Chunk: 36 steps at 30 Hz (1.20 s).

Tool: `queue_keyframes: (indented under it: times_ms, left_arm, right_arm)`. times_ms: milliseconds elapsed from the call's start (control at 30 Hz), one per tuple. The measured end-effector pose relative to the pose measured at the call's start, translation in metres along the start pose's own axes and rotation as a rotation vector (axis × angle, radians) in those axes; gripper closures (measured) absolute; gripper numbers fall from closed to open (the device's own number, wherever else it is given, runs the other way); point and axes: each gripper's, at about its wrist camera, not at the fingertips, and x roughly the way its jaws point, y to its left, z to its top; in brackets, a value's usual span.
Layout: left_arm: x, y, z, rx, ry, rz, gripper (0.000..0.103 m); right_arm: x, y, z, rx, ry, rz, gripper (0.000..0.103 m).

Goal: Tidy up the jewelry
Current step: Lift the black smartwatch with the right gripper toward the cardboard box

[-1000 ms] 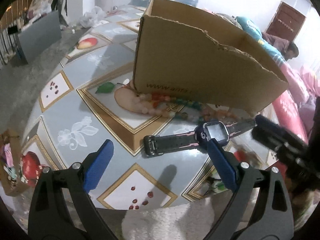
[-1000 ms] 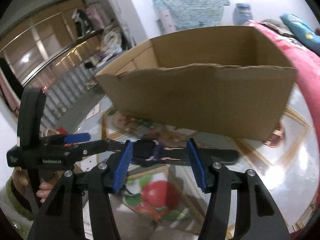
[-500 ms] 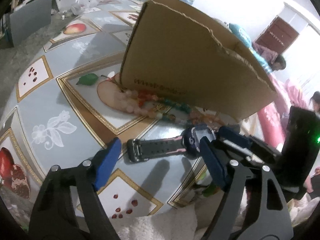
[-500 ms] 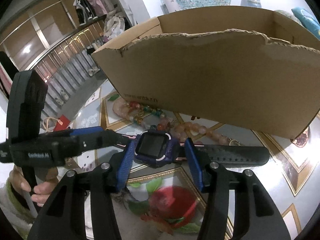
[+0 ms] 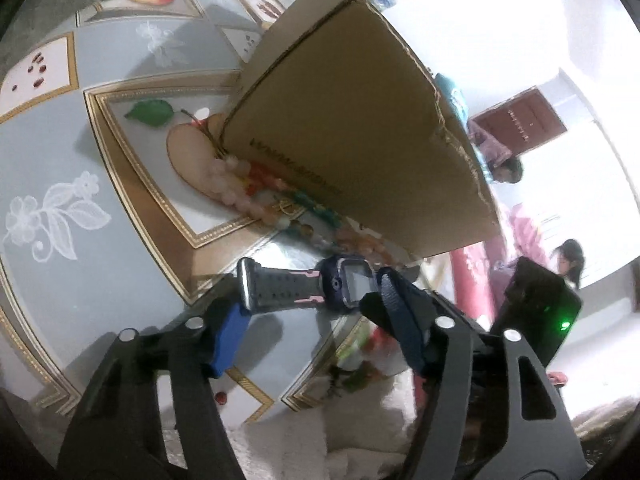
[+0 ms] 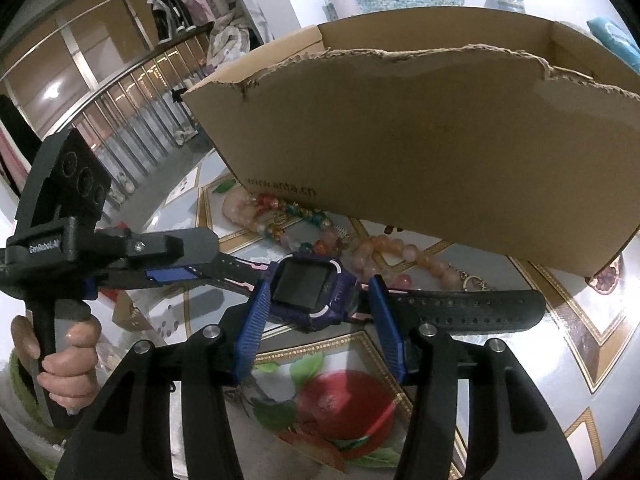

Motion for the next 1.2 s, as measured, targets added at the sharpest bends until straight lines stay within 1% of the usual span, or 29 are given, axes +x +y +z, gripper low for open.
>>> queue_keyframes:
  times_ms: [67,100,167,233,267,300,333,400,433,567,600,667,767,900,967,1033,1133,1200]
  left_arm:
    - [0.001,-0.009,-0.001,0.042,-0.015,0.054,0.057]
    - [0.002,-0.015,-0.001,0.07,-0.021,0.088,0.06]
    - [0.004,-0.021,-0.002,0.106,-0.029,0.129,0.071]
    - [0.007,-0.029,-0.003,0.157,-0.036,0.2,0.075]
    - [0.008,-0.031,-0.003,0.172,-0.037,0.225,0.08]
    - [0.011,-0.034,-0.004,0.199,-0.039,0.27,0.083]
    - [0.012,-0.036,-0.004,0.219,-0.042,0.306,0.09]
    - [0.014,-0.041,-0.007,0.263,-0.042,0.359,0.093]
    - [0.013,-0.042,-0.007,0.281,-0.043,0.375,0.096]
    - [0.015,-0.061,-0.018,0.419,-0.051,0.475,0.097]
    - [0.016,-0.064,-0.021,0.439,-0.049,0.487,0.097]
    - [0.017,-0.064,-0.023,0.452,-0.041,0.493,0.097]
    - [0.013,-0.057,-0.024,0.431,-0.022,0.474,0.097]
    - [0.006,-0.047,-0.025,0.414,0.001,0.423,0.097]
    - [0.005,-0.039,-0.023,0.396,0.019,0.407,0.097]
    - [0.003,-0.035,-0.023,0.38,0.019,0.391,0.097]
    - [0.003,-0.034,-0.026,0.386,0.016,0.396,0.097]
    - [0.003,-0.034,-0.028,0.392,0.013,0.397,0.097]
  right_arm:
    - [0.001,0.0,0.0,0.002,0.002,0.0,0.053]
    - [0.001,0.0,-0.001,0.002,0.003,0.0,0.053]
    - [0.001,0.0,-0.001,0.004,0.004,0.001,0.053]
    - [0.001,0.0,-0.001,0.005,0.005,0.002,0.053]
    - [0.001,0.0,-0.001,0.006,0.005,0.002,0.053]
    - [0.001,0.0,-0.001,0.007,0.005,0.003,0.053]
    - [0.001,0.0,-0.001,0.009,0.005,0.003,0.053]
    - [0.001,-0.001,-0.002,0.014,0.005,0.007,0.053]
    - [0.001,-0.001,-0.002,0.017,0.006,0.01,0.053]
    - [-0.01,-0.006,-0.006,0.053,0.012,0.045,0.053]
    - [-0.014,-0.009,-0.008,0.062,0.011,0.05,0.053]
    - [-0.023,-0.016,-0.013,0.078,0.004,0.041,0.053]
    - [-0.039,-0.031,-0.02,0.119,-0.005,0.009,0.053]
    - [-0.051,-0.053,-0.024,0.186,-0.022,-0.041,0.051]
    - [-0.052,-0.062,-0.023,0.217,-0.028,-0.054,0.049]
    - [-0.05,-0.069,-0.018,0.241,-0.029,-0.071,0.045]
    - [-0.045,-0.079,-0.012,0.261,-0.038,-0.098,0.043]
    - [-0.038,-0.085,-0.009,0.282,-0.032,-0.094,0.042]
